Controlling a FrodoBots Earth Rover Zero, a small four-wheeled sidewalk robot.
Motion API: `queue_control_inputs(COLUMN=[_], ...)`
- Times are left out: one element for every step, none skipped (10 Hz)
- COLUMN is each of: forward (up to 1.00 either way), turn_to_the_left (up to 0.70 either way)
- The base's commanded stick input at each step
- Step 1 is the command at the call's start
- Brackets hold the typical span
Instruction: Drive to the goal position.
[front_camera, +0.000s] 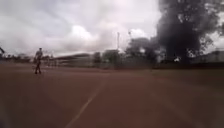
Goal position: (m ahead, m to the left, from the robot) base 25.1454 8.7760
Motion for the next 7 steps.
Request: queue_control_inputs(forward=[0.85,0.85,0.85,0.85,0.85,0.85,0.85], turn_to_the_left=[0.00,0.00,0.00,0.00,0.00,0.00,0.00])
